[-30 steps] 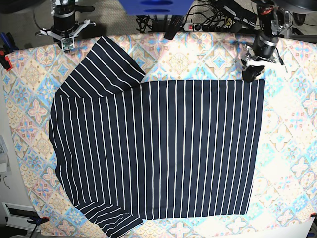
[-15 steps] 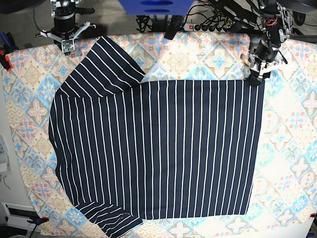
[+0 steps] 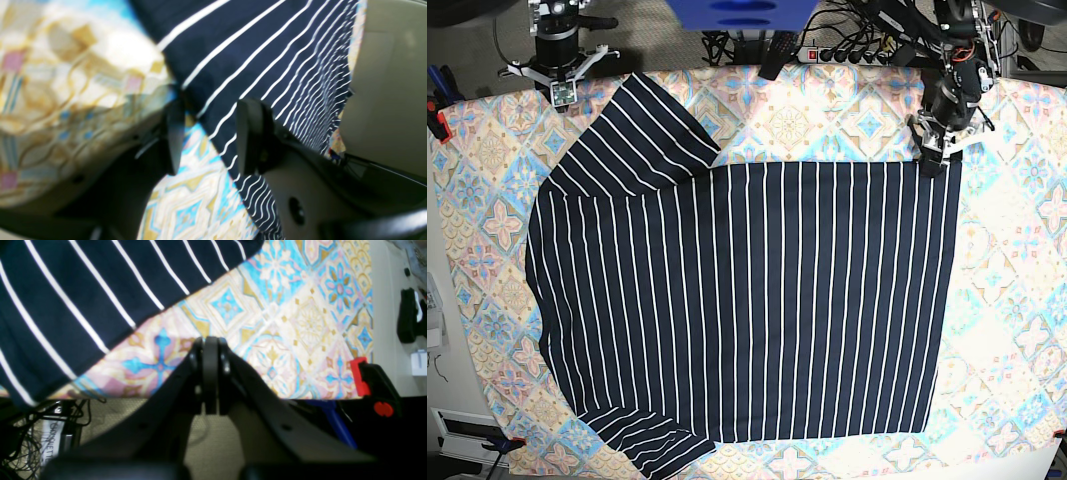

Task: Fold the T-shirt properly
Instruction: 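Lower the left gripper to the shirt's shoulder corner and pinch it, then lower the right gripper onto the sleeve shoulder and pinch the fabric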

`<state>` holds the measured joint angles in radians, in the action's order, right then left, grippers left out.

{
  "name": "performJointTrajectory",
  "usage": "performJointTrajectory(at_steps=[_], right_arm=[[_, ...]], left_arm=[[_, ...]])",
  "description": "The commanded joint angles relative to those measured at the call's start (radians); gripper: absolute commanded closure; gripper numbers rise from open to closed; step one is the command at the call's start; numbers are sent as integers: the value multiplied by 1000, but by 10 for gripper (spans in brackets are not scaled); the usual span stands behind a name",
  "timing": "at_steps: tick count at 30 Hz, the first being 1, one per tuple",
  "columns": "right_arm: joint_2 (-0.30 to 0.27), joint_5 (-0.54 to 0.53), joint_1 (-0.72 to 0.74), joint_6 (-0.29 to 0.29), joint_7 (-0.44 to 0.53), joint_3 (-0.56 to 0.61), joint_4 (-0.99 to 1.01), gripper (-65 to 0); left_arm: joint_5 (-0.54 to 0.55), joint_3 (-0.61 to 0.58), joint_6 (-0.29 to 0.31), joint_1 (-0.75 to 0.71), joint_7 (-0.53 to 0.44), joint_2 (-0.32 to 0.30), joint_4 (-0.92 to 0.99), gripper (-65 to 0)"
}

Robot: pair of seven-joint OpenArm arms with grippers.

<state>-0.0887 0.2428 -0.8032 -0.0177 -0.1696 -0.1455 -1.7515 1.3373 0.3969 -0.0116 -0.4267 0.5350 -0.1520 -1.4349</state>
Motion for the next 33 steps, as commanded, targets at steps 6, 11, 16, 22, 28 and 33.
performJointTrajectory(at_steps=[6,11,16,22,28,33], right_arm=[[-7,0,-11,11,20,-4,-17,0],[-7,0,-11,11,20,-4,-17,0],[-6,0,-11,11,20,-4,-17,0],[-4,0,-11,11,20,-3,-17,0],[-4,0,-11,11,18,30,-17,0],[-4,0,-11,11,18,28,-17,0]], left_arm=[[12,17,14,41,-6,-8,78,-246],[12,17,14,64,-3,-8,135,-246],[75,14,14,9,27,-8,133,-245],[103,17,14,-30,21,-8,98,-245],[97,37,14,12,20,-11,101,-245],[97,50,12,65,24,-10,150,-245]])
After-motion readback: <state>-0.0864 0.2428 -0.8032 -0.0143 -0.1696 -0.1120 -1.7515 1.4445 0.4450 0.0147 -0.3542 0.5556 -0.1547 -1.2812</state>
